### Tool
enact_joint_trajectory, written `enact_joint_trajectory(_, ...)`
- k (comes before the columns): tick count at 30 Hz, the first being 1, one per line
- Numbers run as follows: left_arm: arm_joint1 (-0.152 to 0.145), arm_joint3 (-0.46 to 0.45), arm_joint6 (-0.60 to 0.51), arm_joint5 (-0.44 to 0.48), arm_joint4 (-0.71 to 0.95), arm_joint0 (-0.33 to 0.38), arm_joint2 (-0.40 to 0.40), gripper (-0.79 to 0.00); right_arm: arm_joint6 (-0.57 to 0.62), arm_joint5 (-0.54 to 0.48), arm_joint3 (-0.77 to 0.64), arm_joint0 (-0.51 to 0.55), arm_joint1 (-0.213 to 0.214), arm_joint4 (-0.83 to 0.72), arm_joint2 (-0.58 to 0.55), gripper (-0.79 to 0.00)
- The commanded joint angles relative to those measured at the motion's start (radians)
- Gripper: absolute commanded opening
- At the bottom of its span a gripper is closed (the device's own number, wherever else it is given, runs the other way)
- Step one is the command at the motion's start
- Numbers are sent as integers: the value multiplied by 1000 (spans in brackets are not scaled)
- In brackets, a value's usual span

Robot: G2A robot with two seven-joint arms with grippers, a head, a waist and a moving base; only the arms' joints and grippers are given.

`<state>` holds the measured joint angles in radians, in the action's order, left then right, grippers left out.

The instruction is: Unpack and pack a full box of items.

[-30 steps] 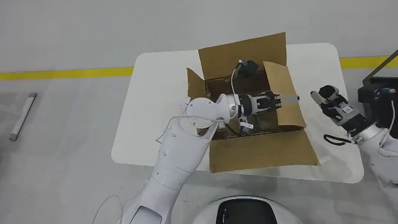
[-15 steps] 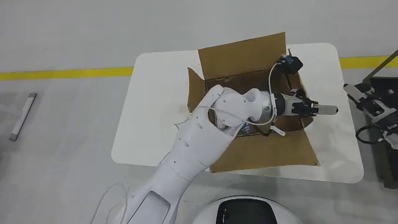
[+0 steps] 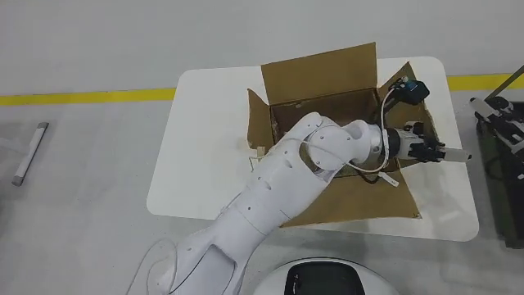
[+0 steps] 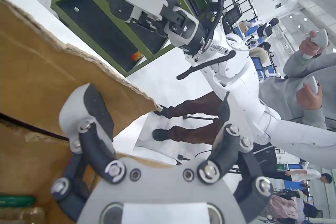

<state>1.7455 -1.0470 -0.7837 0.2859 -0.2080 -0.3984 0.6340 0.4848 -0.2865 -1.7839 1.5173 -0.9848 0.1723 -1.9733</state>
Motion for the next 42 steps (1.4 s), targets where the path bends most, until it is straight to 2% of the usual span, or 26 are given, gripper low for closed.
enact_joint_trajectory(1, 10, 23, 15, 7, -11, 4, -16, 0, 15, 4, -4, 1, 1, -4, -8, -449)
enact_joint_trajectory(10, 38, 96, 22, 17, -20, 24, -40, 0, 88, -10, -25, -3, 6, -19, 9, -406)
enact_joint_trajectory(16, 48, 121, 18, 26, -14, 32, -33, 0, 104, -11, -1, -38, 6, 6, 77, -453)
enact_joint_trajectory(23, 55, 142, 9, 31, -23, 33, -27, 0, 107, -22, 9, -69, 7, 9, 112, -462)
enact_joint_trajectory(28, 60, 148, 4, 38, -22, 32, -21, 0, 117, -13, 26, -80, 8, 21, 128, -545)
enact_joint_trajectory(30, 61, 149, 2, 39, -22, 32, -17, 0, 117, -14, 35, -82, 8, 22, 136, -640)
enact_joint_trajectory(32, 61, 152, 0, 40, -23, 33, -10, 0, 116, -18, 45, -85, 8, 24, 142, -785)
enact_joint_trajectory(37, 53, 140, -7, 42, -24, 32, 23, 0, 106, -18, 67, -88, 7, 24, 155, -785)
enact_joint_trajectory(42, 18, 71, -11, 18, -114, 10, 83, 0, 89, -23, 85, -81, 5, 13, 168, -785)
